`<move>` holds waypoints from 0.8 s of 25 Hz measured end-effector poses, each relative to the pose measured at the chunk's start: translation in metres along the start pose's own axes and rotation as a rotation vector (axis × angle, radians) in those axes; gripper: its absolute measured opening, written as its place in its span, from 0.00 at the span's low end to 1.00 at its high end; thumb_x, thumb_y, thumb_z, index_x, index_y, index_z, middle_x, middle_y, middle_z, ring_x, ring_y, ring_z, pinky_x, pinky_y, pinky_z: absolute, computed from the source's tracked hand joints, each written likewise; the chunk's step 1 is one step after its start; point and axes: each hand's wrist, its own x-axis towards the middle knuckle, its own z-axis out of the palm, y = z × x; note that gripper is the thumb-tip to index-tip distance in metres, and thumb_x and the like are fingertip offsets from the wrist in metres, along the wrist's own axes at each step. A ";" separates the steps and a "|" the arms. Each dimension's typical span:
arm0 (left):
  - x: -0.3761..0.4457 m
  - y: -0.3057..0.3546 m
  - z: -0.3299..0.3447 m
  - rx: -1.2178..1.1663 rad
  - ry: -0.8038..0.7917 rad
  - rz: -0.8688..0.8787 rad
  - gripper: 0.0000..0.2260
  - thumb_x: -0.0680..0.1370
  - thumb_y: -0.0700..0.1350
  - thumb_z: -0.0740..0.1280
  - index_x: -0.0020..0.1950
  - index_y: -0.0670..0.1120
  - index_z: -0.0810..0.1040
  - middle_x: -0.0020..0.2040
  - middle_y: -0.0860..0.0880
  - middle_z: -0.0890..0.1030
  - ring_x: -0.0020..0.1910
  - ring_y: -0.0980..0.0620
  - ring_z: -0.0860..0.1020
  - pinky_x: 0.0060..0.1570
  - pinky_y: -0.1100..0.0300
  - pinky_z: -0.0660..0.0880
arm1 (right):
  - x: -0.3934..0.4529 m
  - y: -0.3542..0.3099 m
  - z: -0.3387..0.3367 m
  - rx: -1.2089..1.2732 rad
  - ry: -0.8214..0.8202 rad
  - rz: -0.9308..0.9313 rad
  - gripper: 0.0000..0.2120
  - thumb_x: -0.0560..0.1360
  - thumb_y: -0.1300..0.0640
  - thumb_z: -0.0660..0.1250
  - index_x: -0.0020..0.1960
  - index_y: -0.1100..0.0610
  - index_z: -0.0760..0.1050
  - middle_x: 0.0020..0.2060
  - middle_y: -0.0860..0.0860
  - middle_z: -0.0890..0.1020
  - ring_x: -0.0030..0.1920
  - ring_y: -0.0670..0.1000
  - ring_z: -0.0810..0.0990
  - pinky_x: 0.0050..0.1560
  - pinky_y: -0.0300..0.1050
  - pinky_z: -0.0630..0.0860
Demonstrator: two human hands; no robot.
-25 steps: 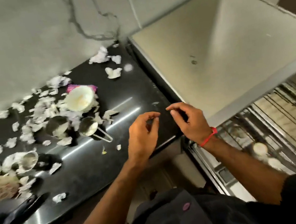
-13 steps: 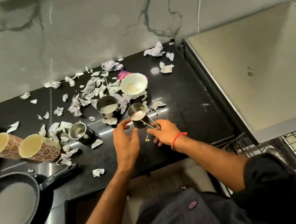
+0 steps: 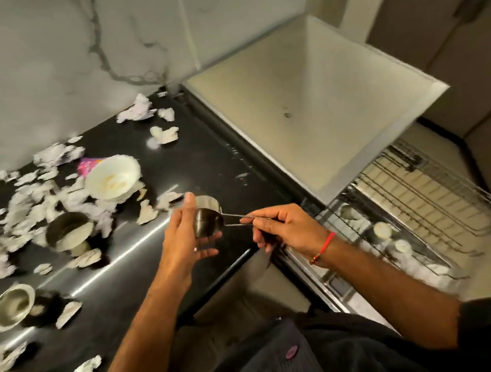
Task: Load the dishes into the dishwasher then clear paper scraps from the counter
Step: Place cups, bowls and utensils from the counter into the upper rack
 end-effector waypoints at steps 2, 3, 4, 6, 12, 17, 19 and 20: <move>0.005 0.004 0.045 0.049 -0.129 0.055 0.23 0.73 0.66 0.70 0.59 0.52 0.78 0.56 0.42 0.84 0.50 0.42 0.84 0.40 0.51 0.78 | -0.031 -0.003 -0.040 0.086 0.116 0.003 0.12 0.80 0.65 0.60 0.60 0.67 0.77 0.37 0.58 0.79 0.34 0.51 0.77 0.32 0.40 0.75; 0.007 0.005 0.071 0.059 -0.211 0.082 0.22 0.72 0.62 0.73 0.60 0.51 0.79 0.58 0.41 0.83 0.51 0.43 0.84 0.41 0.52 0.78 | -0.047 -0.003 -0.062 0.177 0.181 0.024 0.13 0.81 0.63 0.60 0.60 0.67 0.77 0.39 0.59 0.80 0.35 0.52 0.77 0.33 0.41 0.75; 0.007 0.006 0.095 0.069 -0.297 0.108 0.20 0.72 0.58 0.74 0.61 0.51 0.79 0.59 0.40 0.82 0.51 0.45 0.83 0.44 0.52 0.79 | -0.060 -0.001 -0.084 0.269 0.241 0.042 0.14 0.81 0.61 0.60 0.61 0.68 0.77 0.41 0.60 0.80 0.36 0.53 0.77 0.34 0.41 0.75; 0.013 0.003 0.141 0.159 -0.461 0.165 0.20 0.73 0.47 0.75 0.64 0.50 0.77 0.58 0.42 0.83 0.53 0.48 0.82 0.54 0.52 0.80 | -0.082 0.006 -0.129 0.417 0.384 0.051 0.14 0.80 0.62 0.60 0.63 0.67 0.75 0.44 0.61 0.81 0.36 0.53 0.78 0.35 0.41 0.77; 0.036 -0.025 0.301 0.867 -0.811 0.533 0.36 0.69 0.41 0.80 0.73 0.55 0.70 0.66 0.55 0.77 0.64 0.59 0.75 0.62 0.65 0.74 | -0.130 0.045 -0.284 0.611 0.674 0.099 0.10 0.77 0.69 0.62 0.56 0.68 0.78 0.46 0.62 0.84 0.36 0.54 0.81 0.35 0.41 0.80; 0.073 -0.062 0.452 1.099 -0.936 0.547 0.37 0.71 0.39 0.78 0.76 0.50 0.66 0.73 0.51 0.70 0.69 0.58 0.68 0.71 0.58 0.68 | -0.149 0.095 -0.413 0.545 0.786 0.229 0.06 0.78 0.67 0.63 0.52 0.66 0.78 0.38 0.61 0.85 0.33 0.54 0.82 0.35 0.43 0.81; 0.091 -0.084 0.502 1.176 -0.948 0.492 0.35 0.75 0.42 0.75 0.78 0.50 0.62 0.75 0.50 0.66 0.71 0.54 0.67 0.73 0.50 0.67 | -0.144 0.124 -0.464 0.559 0.903 0.234 0.05 0.79 0.68 0.61 0.49 0.65 0.76 0.33 0.58 0.84 0.29 0.51 0.81 0.32 0.42 0.80; 0.098 -0.094 0.519 1.215 -0.942 0.467 0.35 0.76 0.44 0.73 0.78 0.51 0.60 0.76 0.49 0.64 0.72 0.51 0.66 0.73 0.46 0.66 | -0.138 0.139 -0.486 0.547 0.973 0.246 0.06 0.80 0.68 0.60 0.48 0.64 0.76 0.32 0.57 0.84 0.28 0.50 0.81 0.32 0.41 0.80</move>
